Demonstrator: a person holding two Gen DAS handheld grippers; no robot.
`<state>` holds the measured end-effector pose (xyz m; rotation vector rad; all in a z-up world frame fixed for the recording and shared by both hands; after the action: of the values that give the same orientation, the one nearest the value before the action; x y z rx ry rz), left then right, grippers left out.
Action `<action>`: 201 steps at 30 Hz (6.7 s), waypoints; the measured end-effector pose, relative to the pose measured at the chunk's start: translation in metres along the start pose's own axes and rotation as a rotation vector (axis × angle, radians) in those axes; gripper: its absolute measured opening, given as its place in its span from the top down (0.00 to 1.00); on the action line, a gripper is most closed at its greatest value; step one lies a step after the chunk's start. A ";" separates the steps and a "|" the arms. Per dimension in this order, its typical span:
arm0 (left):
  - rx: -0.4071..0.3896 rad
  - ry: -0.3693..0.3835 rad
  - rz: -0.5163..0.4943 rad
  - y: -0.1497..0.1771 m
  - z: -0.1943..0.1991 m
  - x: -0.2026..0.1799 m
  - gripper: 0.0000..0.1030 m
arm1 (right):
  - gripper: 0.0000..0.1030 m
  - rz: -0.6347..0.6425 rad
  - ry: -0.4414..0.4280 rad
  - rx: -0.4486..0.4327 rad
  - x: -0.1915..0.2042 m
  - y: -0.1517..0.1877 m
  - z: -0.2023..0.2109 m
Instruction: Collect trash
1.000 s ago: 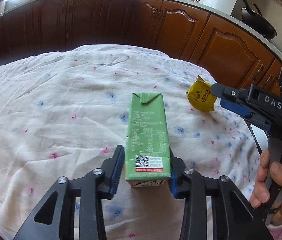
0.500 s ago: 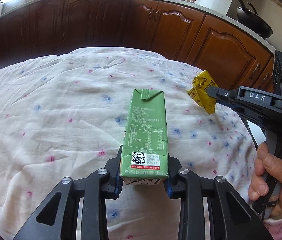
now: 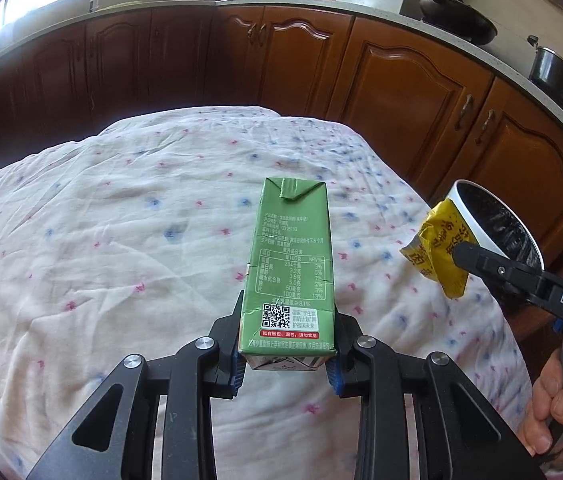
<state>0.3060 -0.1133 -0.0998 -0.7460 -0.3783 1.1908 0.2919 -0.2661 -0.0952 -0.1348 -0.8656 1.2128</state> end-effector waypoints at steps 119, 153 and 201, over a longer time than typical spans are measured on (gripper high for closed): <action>-0.161 0.053 0.007 0.005 0.048 -0.086 0.28 | 0.08 -0.196 0.144 -0.387 -0.089 0.024 0.146; -0.426 -0.284 -0.072 0.085 0.133 -0.066 0.01 | 0.00 0.197 0.346 -0.614 -0.010 0.069 0.154; -0.418 -0.294 -0.102 0.084 0.128 -0.030 0.01 | 0.00 0.242 0.257 -0.572 0.013 0.075 0.138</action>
<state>0.1562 -0.0847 -0.0645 -0.8985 -0.9198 1.1391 0.1473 -0.2737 -0.0334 -0.8601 -0.9654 1.1076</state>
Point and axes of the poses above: each gripper's, at about its wrist camera, not at the fingertips, and z roughly against the way its jaws point, x to its left, y to its underside, the point moved 6 cm from there along -z, roughly the way its jaws point, and after that the axes turned 8 degrees about -z, right-handed, at the moved point
